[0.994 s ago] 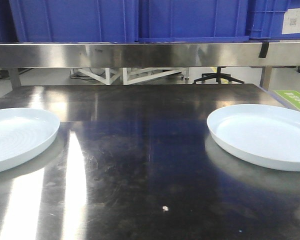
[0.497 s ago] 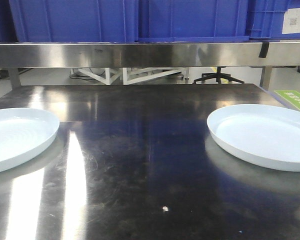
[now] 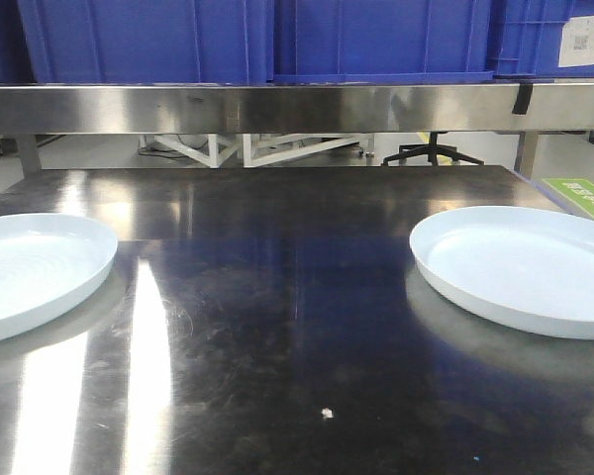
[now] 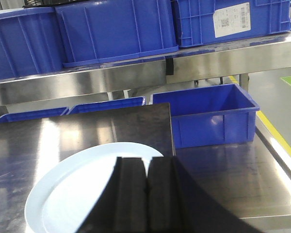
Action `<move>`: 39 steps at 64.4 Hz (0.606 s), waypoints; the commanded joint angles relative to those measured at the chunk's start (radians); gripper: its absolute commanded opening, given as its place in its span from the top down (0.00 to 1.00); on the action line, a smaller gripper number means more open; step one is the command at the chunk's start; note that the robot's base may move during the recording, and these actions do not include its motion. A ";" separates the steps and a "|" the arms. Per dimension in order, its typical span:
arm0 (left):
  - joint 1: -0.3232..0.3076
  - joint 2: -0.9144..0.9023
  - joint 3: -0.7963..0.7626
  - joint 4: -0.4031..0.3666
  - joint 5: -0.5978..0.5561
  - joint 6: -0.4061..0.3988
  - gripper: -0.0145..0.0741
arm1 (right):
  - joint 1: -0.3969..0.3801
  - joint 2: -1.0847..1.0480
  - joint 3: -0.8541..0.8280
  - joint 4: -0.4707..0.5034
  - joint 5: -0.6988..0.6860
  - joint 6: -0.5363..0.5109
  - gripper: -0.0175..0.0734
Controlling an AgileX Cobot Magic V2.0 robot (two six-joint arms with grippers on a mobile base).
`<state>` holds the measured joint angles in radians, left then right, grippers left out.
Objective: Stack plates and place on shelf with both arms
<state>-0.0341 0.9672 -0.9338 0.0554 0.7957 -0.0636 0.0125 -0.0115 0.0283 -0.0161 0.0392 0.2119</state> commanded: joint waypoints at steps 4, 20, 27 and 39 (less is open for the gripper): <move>0.000 -0.011 -0.035 -0.011 -0.047 0.001 0.72 | 0.001 -0.019 0.001 0.000 -0.092 -0.014 0.76; 0.000 -0.011 -0.035 -0.017 -0.055 0.001 0.72 | 0.001 -0.019 0.001 0.000 -0.092 -0.014 0.76; 0.000 -0.011 -0.035 -0.017 -0.055 0.001 0.72 | -0.002 -0.019 0.000 0.000 -0.111 -0.014 0.76; 0.000 -0.011 -0.035 -0.019 -0.053 0.001 0.72 | -0.005 -0.019 0.000 -0.002 -0.277 -0.027 0.76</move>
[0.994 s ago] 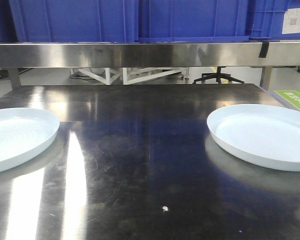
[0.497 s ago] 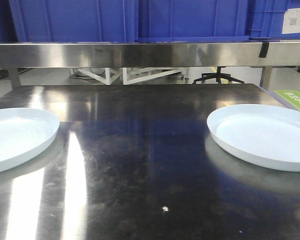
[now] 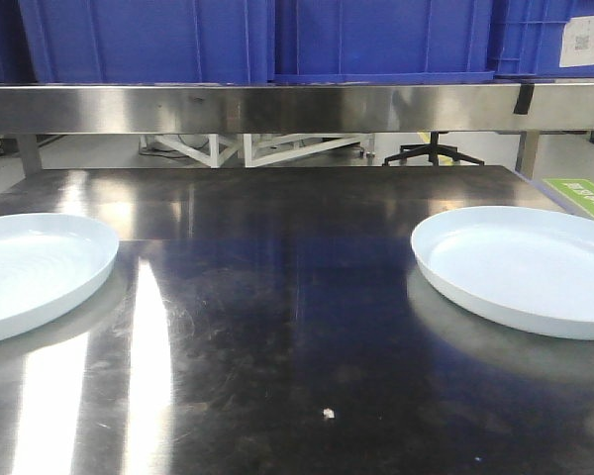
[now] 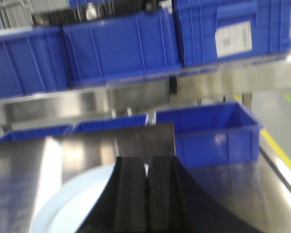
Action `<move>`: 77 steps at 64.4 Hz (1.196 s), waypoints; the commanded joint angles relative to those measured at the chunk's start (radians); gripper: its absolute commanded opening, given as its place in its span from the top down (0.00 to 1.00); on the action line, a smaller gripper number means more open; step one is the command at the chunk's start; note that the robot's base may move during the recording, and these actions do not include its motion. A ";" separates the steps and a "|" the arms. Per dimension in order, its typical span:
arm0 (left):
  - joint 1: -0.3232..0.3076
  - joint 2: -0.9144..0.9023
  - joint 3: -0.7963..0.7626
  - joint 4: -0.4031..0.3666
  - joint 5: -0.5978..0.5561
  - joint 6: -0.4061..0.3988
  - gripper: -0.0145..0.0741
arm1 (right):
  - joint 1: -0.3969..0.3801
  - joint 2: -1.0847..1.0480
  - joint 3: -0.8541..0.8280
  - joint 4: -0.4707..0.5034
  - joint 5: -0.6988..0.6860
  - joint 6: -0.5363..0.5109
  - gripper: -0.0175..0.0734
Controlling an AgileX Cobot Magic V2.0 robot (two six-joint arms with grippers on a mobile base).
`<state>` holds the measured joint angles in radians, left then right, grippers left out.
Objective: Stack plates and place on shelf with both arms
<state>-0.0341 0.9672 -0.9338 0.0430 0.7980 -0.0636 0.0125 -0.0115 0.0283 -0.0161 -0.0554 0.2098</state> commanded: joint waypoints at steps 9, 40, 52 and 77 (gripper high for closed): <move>0.000 -0.011 -0.035 -0.009 -0.036 0.001 0.72 | -0.004 -0.010 -0.082 0.002 -0.125 -0.003 0.76; 0.000 -0.011 -0.035 -0.012 -0.040 0.001 0.72 | -0.004 0.706 -0.587 0.002 0.361 -0.003 0.76; 0.000 -0.011 -0.035 -0.012 -0.038 0.001 0.72 | -0.002 0.877 -0.625 0.039 0.239 -0.003 0.76; 0.000 -0.011 -0.035 -0.013 -0.070 0.001 0.72 | -0.002 0.921 -0.639 0.058 0.140 -0.003 0.76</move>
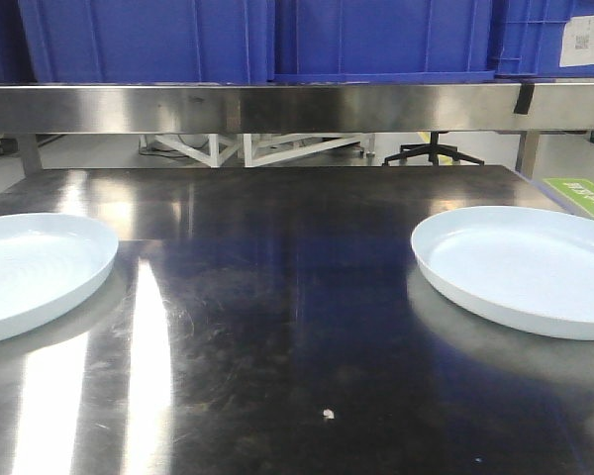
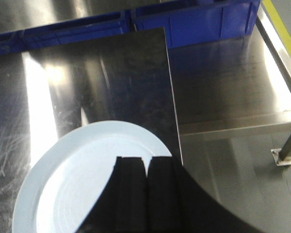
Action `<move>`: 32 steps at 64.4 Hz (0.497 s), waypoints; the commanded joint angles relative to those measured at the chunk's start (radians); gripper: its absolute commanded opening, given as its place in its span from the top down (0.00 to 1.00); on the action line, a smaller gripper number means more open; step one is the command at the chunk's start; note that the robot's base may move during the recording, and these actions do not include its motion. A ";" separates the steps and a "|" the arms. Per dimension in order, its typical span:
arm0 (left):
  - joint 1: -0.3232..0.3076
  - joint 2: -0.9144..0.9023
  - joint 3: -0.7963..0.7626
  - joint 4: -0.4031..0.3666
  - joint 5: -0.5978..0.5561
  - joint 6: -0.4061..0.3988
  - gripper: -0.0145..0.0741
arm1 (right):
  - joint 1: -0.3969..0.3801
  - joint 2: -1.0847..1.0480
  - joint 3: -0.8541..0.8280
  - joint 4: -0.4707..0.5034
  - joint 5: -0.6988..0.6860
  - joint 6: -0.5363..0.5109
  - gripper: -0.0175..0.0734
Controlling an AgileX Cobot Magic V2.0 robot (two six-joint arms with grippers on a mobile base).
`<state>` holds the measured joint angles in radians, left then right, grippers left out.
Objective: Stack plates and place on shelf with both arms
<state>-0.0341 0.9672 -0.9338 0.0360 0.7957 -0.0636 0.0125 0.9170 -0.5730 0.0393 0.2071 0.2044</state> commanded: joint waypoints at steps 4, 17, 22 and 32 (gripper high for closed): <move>0.000 -0.011 -0.035 -0.004 -0.066 0.001 0.72 | -0.002 -0.008 -0.037 0.003 -0.141 0.002 0.76; 0.000 -0.009 -0.035 -0.004 -0.066 0.001 0.72 | -0.002 0.027 -0.043 0.003 -0.059 0.002 0.64; 0.000 0.000 -0.035 -0.004 -0.064 0.001 0.72 | -0.002 0.064 -0.052 0.003 0.026 -0.009 0.43; 0.000 0.045 -0.035 -0.004 -0.060 0.001 0.68 | -0.002 0.122 -0.052 -0.011 0.090 -0.010 0.27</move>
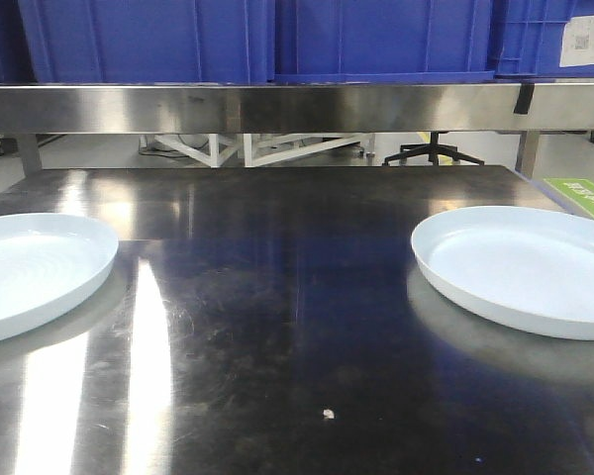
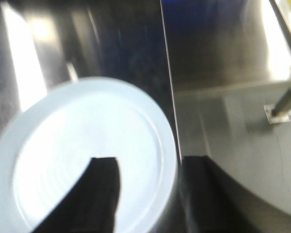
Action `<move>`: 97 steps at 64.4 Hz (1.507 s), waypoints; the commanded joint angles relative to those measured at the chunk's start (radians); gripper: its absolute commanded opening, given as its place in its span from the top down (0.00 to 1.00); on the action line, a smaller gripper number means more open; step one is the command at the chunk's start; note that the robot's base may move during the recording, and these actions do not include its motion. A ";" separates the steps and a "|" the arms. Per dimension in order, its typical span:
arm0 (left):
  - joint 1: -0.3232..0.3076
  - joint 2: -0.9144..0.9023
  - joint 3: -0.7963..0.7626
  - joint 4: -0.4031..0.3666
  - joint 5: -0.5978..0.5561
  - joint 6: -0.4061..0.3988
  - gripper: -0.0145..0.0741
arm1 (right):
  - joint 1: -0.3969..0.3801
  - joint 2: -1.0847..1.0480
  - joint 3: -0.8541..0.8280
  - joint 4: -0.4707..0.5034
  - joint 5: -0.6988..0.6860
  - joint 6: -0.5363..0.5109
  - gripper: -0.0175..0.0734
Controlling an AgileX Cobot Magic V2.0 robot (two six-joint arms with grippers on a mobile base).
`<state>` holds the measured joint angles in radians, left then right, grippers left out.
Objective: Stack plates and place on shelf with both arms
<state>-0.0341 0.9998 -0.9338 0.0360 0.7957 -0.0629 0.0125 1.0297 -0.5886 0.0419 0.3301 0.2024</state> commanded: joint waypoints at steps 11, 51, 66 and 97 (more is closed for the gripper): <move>0.000 0.064 -0.035 -0.003 -0.057 0.000 0.50 | -0.002 0.031 -0.037 -0.014 -0.047 -0.008 0.30; 0.000 0.400 -0.035 -0.003 -0.150 0.000 0.31 | -0.002 0.031 -0.037 -0.014 -0.066 -0.008 0.30; 0.000 0.491 -0.035 0.001 -0.191 0.000 0.31 | -0.002 0.031 -0.037 -0.014 -0.066 -0.008 0.30; 0.000 0.556 -0.035 0.004 -0.238 0.000 0.31 | -0.002 0.031 -0.037 -0.014 -0.065 -0.008 0.30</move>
<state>-0.0341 1.5884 -0.9384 0.0391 0.6037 -0.0629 0.0125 1.0715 -0.5903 0.0379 0.3291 0.2002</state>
